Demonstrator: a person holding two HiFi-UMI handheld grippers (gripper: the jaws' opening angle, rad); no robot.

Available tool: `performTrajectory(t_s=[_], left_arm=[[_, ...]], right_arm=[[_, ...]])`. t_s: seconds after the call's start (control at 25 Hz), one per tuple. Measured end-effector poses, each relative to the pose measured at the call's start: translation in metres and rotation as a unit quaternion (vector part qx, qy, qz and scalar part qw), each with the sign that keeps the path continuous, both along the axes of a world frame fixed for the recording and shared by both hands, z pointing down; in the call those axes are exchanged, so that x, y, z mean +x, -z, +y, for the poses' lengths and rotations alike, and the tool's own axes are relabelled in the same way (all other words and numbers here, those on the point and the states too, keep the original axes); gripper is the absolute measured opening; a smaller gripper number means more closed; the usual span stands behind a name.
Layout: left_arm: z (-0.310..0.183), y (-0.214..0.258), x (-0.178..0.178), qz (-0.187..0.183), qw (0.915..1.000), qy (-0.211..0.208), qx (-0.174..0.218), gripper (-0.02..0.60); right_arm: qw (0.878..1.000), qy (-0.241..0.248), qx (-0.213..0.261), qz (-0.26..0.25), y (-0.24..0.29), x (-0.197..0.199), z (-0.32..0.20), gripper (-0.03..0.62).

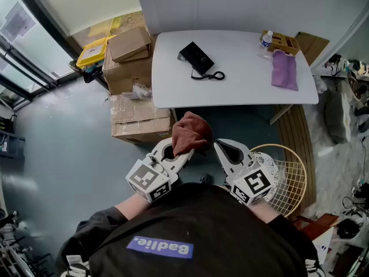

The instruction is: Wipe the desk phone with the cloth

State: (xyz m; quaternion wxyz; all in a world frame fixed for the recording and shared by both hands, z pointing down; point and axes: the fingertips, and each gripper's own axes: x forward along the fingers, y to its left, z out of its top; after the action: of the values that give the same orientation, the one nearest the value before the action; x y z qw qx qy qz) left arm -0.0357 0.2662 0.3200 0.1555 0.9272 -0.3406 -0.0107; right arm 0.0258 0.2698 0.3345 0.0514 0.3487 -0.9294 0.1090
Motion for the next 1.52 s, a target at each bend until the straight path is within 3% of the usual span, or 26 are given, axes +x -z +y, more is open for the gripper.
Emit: performTrajectory(t_s=[0.56, 1.04, 1.52], left_arm=[[-0.007, -0.004, 0.004, -0.006, 0.9999, 0.013, 0.002, 0.054], [-0.021, -0.011, 0.024, -0.017, 0.9986, 0.05, -0.003, 0.054], [-0.113, -0.023, 0.005, -0.009, 0.9991, 0.04, 0.005, 0.054]], right_arm=[[1.0, 0.007, -0.005, -0.008, -0.002, 0.008, -0.008, 0.035], [0.999, 0.029, -0.01, -0.026, -0.014, 0.033, -0.026, 0.035], [1.0, 0.018, -0.006, -0.008, -0.02, 0.014, -0.109, 0.035]])
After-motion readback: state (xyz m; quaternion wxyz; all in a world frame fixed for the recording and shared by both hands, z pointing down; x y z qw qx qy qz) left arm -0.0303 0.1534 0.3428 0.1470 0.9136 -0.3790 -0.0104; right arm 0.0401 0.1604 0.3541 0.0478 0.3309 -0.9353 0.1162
